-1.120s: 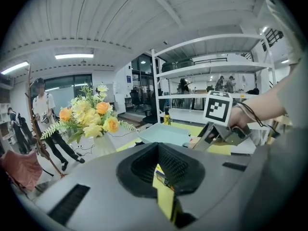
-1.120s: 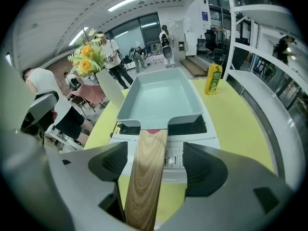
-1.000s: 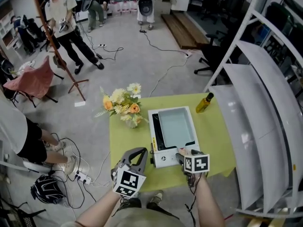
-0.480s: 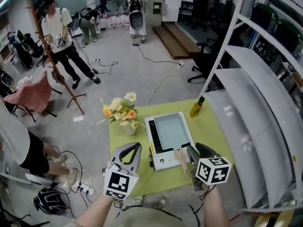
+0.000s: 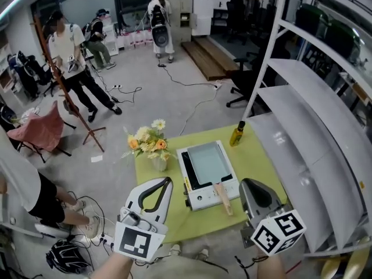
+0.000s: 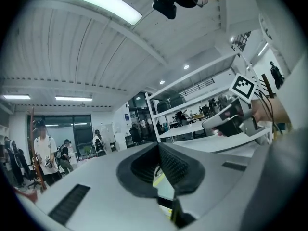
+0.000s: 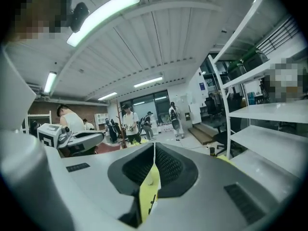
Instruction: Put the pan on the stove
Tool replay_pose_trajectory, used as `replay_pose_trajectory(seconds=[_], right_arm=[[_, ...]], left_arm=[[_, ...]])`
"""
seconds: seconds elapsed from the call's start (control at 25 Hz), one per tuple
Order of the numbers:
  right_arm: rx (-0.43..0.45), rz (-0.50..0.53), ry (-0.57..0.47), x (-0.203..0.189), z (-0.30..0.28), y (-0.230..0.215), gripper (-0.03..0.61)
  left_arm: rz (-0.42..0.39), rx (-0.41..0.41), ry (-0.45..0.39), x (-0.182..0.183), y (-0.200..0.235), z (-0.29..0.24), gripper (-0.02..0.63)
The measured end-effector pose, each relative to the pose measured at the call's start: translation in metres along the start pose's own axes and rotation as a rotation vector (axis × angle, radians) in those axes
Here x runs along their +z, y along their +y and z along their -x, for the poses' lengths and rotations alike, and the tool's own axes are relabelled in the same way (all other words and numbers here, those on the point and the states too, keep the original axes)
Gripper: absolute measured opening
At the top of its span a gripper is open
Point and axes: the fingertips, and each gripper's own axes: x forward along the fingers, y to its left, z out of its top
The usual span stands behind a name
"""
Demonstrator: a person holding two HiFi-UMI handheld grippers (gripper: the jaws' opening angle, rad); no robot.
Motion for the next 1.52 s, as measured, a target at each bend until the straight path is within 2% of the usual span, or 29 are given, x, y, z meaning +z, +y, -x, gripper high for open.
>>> replay_pose_trajectory(seconds=[0.12,0.32,0.36,0.44,0.48,0.56,0.64,0.76,0.84,1.32,1.52], right_arm=[[-0.007,0.043,-0.044,0.005,0.019,0.014,0.008],[0.011,0.065,-0.042,-0.007,0.042,0.031,0.006],[0.013,0.063,-0.037,-0.012,0.045,0.033,0.006],[0.022,0.044,-0.029,-0.02,0.05,0.037,0.006],[0.027,0.033,-0.024,-0.025,0.051,0.039,0.005],[0.031,0.025,-0.006,-0.035,0.05,0.042,0.005],[0.035,0.014,0.012,-0.044,0.047,0.043,0.005],[0.038,0.0,0.035,-0.055,0.043,0.043,0.005],[0.035,-0.004,0.045,-0.059,0.042,0.043,0.005],[0.036,0.015,0.064,-0.061,0.033,0.042,0.005],[0.036,0.021,0.066,-0.061,0.033,0.044,0.005]], left_arm=[[-0.031,-0.012,0.008,0.007,-0.004,0.013,0.006],[0.014,-0.033,0.006,0.0,-0.019,0.023,0.006],[0.042,-0.028,0.009,-0.003,-0.021,0.024,0.006],[0.153,-0.009,0.015,-0.01,-0.026,0.028,0.006],[0.165,-0.017,0.014,-0.012,-0.029,0.029,0.006],[0.08,-0.058,0.001,-0.013,-0.037,0.029,0.006],[0.065,-0.071,-0.001,-0.021,-0.042,0.026,0.006],[0.206,-0.046,0.043,-0.04,-0.051,0.026,0.006],[0.261,-0.042,0.06,-0.046,-0.054,0.027,0.006],[0.238,-0.043,0.068,-0.051,-0.05,0.024,0.006],[0.257,-0.038,0.063,-0.051,-0.05,0.024,0.006]])
